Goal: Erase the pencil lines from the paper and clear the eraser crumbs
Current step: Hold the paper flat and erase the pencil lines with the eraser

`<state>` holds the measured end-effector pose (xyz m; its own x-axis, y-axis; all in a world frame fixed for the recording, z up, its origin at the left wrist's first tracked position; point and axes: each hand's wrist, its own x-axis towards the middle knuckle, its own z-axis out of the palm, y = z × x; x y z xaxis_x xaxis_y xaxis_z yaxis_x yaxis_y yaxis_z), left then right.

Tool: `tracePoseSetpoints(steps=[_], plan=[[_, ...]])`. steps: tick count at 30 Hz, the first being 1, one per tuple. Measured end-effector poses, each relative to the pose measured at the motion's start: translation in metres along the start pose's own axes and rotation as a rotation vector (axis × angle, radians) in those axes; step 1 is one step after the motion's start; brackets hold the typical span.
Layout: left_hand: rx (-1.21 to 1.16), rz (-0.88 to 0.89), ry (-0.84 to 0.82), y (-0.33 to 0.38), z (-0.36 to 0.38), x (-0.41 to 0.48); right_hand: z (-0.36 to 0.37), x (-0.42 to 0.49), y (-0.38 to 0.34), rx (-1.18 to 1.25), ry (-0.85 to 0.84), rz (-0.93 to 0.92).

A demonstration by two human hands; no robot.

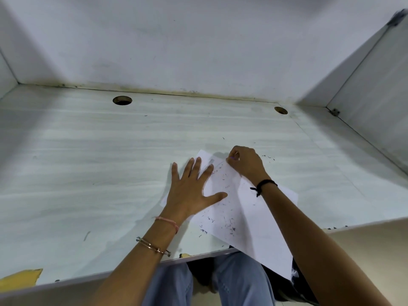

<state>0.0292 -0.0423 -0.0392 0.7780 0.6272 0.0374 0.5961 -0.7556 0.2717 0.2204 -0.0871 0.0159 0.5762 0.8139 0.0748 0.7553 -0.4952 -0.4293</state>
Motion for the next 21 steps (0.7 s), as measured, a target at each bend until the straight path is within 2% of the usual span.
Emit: tracePoseSetpoints(steps=[5,9,11,13,16,19,21], plan=[[-0.009,-0.002,0.01,0.0,0.0,0.0,0.022,-0.025,-0.01,0.058,-0.047,-0.138],[-0.002,0.004,-0.009,0.0,0.0,-0.001,0.008,-0.001,0.002,-0.07,0.028,-0.008],[0.002,0.003,-0.009,0.0,0.0,-0.001,0.001,0.004,0.001,-0.026,0.015,0.011],[0.007,0.009,0.005,-0.001,0.001,0.0,0.004,-0.006,-0.005,0.095,-0.023,-0.064],[0.016,0.007,0.034,-0.001,0.003,0.001,0.018,-0.025,-0.004,0.107,-0.07,-0.172],[0.006,0.007,0.016,0.0,0.002,0.0,0.016,-0.011,0.002,0.047,0.024,-0.075],[0.004,0.011,0.006,0.0,-0.001,-0.001,0.012,-0.003,0.003,0.002,0.021,-0.029]])
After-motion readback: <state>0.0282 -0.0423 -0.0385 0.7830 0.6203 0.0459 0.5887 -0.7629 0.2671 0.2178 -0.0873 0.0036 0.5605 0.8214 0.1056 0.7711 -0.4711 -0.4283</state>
